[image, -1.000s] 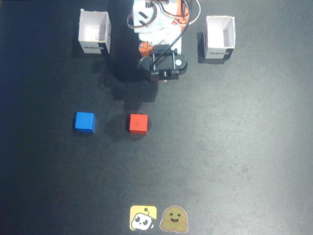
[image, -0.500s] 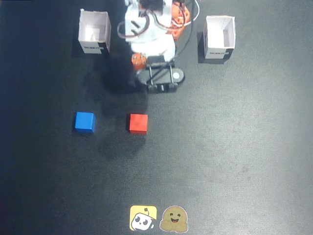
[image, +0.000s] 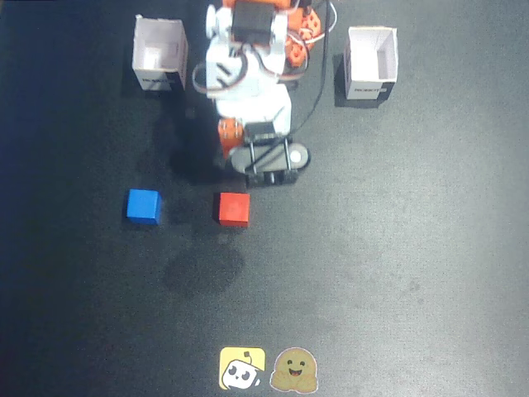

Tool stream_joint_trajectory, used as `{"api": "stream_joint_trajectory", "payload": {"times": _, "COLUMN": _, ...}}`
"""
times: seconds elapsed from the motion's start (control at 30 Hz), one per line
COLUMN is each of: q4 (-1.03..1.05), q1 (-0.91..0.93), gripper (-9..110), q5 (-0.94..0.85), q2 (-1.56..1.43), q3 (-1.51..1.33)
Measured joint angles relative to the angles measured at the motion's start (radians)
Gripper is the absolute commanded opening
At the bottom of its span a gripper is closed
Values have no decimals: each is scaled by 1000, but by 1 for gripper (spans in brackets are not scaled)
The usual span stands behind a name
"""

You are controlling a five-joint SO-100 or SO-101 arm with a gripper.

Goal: Put the red cube in the right box and the blue cube in the left box.

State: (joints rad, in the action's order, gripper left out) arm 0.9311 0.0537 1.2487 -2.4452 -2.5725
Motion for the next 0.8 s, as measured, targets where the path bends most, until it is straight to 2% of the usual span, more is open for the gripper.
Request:
{"api": "stream_joint_trajectory", "payload": {"times": 0.43, "q4": -132, "q1": 15, "gripper": 20, "q5": -52, "q2": 258, "q3": 81}}
{"api": "stream_joint_trajectory", "payload": {"times": 0.8, "q4": -192, "q1": 6, "gripper": 22, "q5": -44, "q2": 344, "q3": 81}}
